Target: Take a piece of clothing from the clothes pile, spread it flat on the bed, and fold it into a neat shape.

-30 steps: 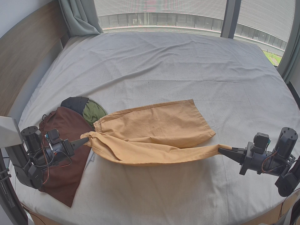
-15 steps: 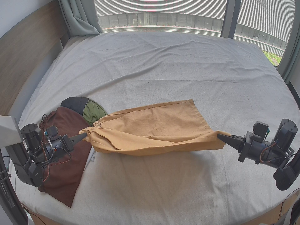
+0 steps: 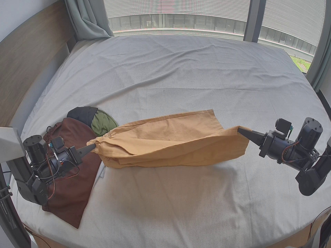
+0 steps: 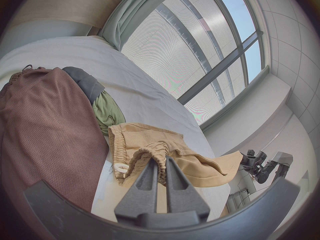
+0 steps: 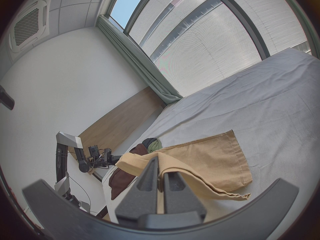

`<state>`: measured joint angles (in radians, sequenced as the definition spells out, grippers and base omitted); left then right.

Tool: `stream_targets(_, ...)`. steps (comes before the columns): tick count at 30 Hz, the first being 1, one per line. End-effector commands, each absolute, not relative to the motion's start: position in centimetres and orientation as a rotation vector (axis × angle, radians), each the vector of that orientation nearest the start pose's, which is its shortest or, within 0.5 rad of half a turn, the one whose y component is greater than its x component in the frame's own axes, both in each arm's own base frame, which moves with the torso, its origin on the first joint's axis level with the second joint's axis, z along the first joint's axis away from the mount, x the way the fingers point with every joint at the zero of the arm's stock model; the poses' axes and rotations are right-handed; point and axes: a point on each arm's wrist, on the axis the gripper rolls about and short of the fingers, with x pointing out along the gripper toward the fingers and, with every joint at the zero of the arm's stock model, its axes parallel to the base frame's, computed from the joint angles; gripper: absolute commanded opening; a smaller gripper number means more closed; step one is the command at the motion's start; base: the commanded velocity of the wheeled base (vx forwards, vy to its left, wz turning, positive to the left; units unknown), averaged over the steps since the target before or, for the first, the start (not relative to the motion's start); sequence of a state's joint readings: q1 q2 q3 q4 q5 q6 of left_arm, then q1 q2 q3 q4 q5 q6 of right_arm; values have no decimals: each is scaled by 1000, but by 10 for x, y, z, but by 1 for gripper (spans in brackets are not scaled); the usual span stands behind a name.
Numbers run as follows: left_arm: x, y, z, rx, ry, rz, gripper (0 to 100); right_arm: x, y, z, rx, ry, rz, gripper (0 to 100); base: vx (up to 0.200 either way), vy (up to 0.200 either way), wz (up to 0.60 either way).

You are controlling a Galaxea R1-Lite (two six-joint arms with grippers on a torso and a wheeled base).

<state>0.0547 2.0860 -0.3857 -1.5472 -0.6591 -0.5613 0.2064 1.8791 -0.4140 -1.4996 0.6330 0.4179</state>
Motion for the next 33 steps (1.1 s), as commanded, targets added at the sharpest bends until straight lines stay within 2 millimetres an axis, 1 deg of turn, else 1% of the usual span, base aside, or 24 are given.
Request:
stream_targets(1, 300, 2, 62, -597, 309, -545, 0, 283, 71, 126, 387, 132, 831, 0, 0, 0, 0)
stream_targets(3, 301, 2, 63, -595, 302, -541, 0, 293, 73, 124, 391, 150, 826, 0, 0, 0, 0)
stream_targets(4, 301, 2, 63, -595, 300, -540, 0, 295, 73, 123, 392, 151, 824, 0, 0, 0, 0)
stream_targets(5, 303, 3, 64, -599, 290, -524, 0, 301, 72, 121, 393, 154, 817, 0, 0, 0, 0)
stream_targets(10, 307, 2, 68, -630, 278, -511, 0, 316, 71, 119, 395, 158, 803, 0, 0, 0, 0)
stream_targets(11, 307, 1, 68, -631, 276, -506, 0, 321, 71, 118, 396, 162, 801, 0, 0, 0, 0)
stream_targets(17, 308, -3, 66, -632, 282, -508, 0, 337, 72, 120, 420, 161, 796, 0, 0, 0, 0)
stream_targets(18, 308, -3, 66, -632, 282, -508, 0, 337, 72, 120, 420, 161, 796, 0, 0, 0, 0)
stream_targets(19, 308, -5, 66, -631, 285, -513, 0, 342, 71, 122, 442, 159, 793, 0, 0, 0, 0)
stream_targets(24, 311, -9, 63, -633, 287, -494, 0, 358, 68, 124, 460, 158, 778, 0, 0, 0, 0)
stream_targets(27, 313, -11, 61, -632, 286, -490, 0, 363, 68, 124, 463, 168, 772, 0, 0, 0, 0)
stream_targets(28, 315, -12, 60, -632, 284, -482, 0, 367, 67, 124, 464, 170, 768, 0, 0, 0, 0)
stream_targets(33, 319, -16, 56, -631, 289, -481, 0, 378, 68, 122, 468, 179, 763, 0, 0, 0, 0)
